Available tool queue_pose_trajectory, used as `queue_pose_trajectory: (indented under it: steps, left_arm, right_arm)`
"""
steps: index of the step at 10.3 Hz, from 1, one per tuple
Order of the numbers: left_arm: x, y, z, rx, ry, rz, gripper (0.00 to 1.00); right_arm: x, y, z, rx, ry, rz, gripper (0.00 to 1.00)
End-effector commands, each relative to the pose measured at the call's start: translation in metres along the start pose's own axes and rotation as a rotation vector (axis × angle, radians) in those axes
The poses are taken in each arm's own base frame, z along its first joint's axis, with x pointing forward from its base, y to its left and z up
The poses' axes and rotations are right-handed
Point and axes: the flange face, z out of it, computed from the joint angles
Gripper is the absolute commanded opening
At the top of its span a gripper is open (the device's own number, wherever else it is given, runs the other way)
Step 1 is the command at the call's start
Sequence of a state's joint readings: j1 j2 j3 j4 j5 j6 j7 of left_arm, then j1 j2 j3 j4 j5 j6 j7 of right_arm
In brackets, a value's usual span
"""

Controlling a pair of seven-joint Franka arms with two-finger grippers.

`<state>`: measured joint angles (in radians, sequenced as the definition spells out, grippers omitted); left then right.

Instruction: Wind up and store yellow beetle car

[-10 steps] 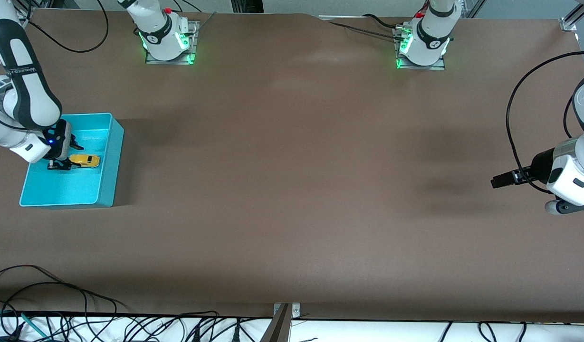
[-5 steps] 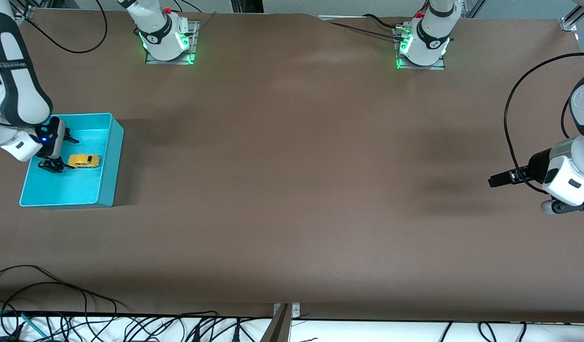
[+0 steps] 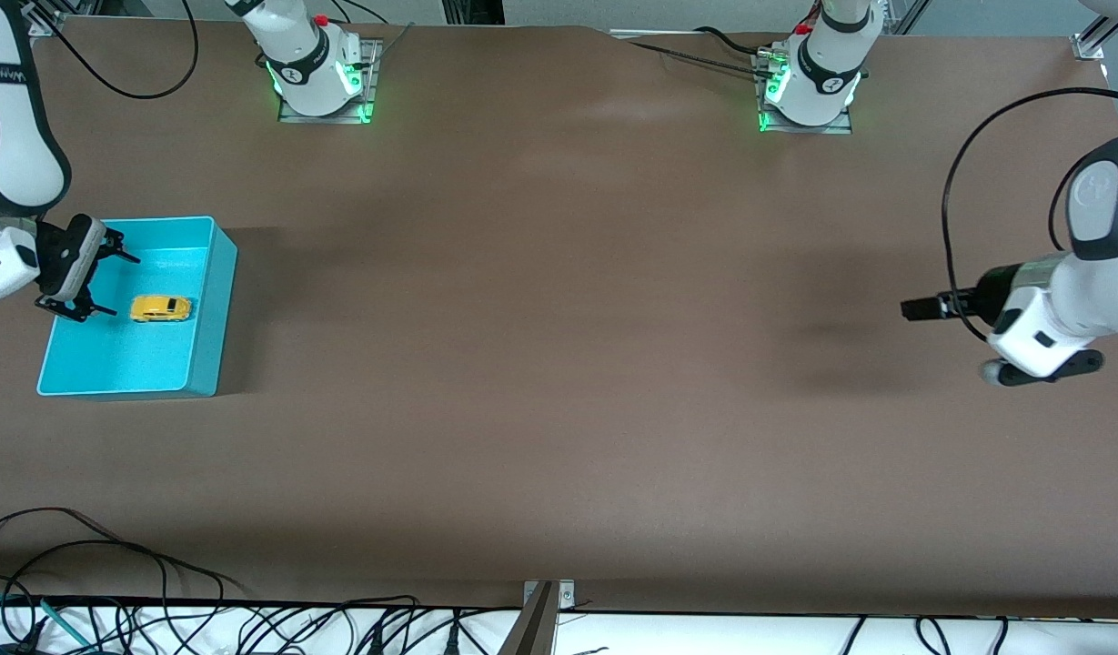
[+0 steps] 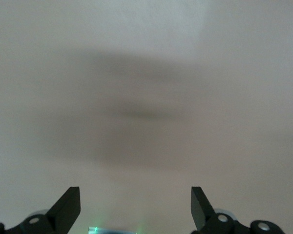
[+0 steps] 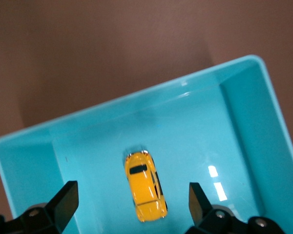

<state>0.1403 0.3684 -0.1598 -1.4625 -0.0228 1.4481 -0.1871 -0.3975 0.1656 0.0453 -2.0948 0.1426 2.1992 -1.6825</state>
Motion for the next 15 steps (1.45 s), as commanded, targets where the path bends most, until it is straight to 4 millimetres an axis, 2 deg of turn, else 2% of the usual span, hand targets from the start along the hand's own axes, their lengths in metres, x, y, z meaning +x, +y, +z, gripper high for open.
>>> queue_pose_trajectory:
  steps: [1, 4, 5, 6, 7, 8, 9, 10, 12, 13, 15]
  left_arm:
    - [-0.014, -0.019, -0.002, 0.051, -0.067, -0.007, 1.0]
    - [-0.022, -0.042, -0.017, 0.03, -0.049, -0.038, 1.0]
    - [-0.036, -0.045, -0.046, 0.032, 0.017, -0.043, 1.0]
    - [-0.044, -0.053, -0.073, 0.022, 0.074, -0.057, 1.0]
    - [-0.049, -0.046, -0.084, 0.025, 0.105, -0.058, 1.0]
    - [-0.041, -0.042, -0.082, 0.064, 0.141, -0.054, 1.0]
    - [-0.029, -0.021, -0.073, 0.088, 0.158, -0.017, 1.0]
    - [-0.024, -0.015, -0.071, 0.087, 0.176, 0.005, 1.0]
    - [-0.02, -0.002, -0.07, 0.083, 0.201, 0.027, 1.0]
    - [-0.02, 0.013, -0.07, 0.089, 0.213, 0.048, 1.0]
    - [-0.019, 0.026, -0.071, 0.083, 0.241, 0.07, 1.0]
  right_arm:
    - [0.058, -0.017, -0.044, -0.023, 0.006, 0.184, 1.0]
    - [0.133, -0.044, -0.085, -0.044, 0.014, 0.524, 1.0]
    - [0.169, -0.051, -0.1, -0.04, 0.012, 0.618, 1.0]
    - [0.196, -0.055, -0.116, -0.037, 0.005, 0.707, 1.0]
    - [0.221, -0.058, -0.132, -0.06, -0.018, 0.79, 1.0]
    - [0.247, -0.064, -0.142, -0.078, -0.039, 0.853, 1.0]
    - [0.263, -0.07, -0.148, -0.086, -0.049, 0.914, 1.0]
    - [0.278, -0.077, -0.155, -0.089, -0.054, 0.953, 1.0]
    - [0.294, -0.087, -0.174, -0.102, -0.078, 1.02, 1.0]
    - [0.295, -0.09, -0.182, -0.095, -0.095, 1.034, 1.0]
    - [0.291, -0.101, -0.187, -0.07, -0.148, 1.043, 1.0]
